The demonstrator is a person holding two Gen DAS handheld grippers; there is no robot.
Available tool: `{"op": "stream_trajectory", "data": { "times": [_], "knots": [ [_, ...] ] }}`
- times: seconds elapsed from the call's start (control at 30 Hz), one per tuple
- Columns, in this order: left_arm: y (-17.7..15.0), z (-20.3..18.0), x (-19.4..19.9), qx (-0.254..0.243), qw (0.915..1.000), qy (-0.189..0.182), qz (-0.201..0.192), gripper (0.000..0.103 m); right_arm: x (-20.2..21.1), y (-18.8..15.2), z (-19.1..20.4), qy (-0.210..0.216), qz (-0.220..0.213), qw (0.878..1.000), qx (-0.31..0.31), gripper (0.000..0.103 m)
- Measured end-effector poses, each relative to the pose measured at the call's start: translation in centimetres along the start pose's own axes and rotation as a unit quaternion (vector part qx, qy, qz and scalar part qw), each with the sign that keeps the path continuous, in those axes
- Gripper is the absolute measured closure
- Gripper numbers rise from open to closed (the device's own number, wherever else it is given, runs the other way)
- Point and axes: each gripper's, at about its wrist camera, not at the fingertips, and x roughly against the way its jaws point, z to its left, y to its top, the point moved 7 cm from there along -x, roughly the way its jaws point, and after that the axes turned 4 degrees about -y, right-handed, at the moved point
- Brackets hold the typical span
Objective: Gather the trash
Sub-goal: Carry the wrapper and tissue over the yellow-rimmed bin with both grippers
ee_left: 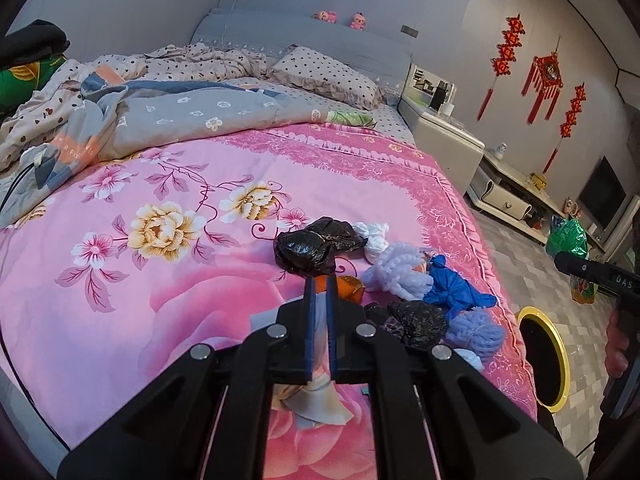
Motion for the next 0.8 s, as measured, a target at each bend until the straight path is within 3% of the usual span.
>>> {"op": "stream_trajectory", "data": {
  "times": [0.27, 0.8],
  "knots": [
    [1.1, -3.5, 2.6, -0.020, 0.9995, -0.018, -0.017, 0.099, 3.3, -0.2, -1.3, 0.006, -0.022, 1.000, -0.005, 0.057],
    [4.1, -15.5, 5.2, -0.084, 0.9917, -0.091, -0.035, 0.099, 9.7, 0.1, -7.0, -0.018, -0.067, 0.997, -0.038, 0.057]
  ]
}}
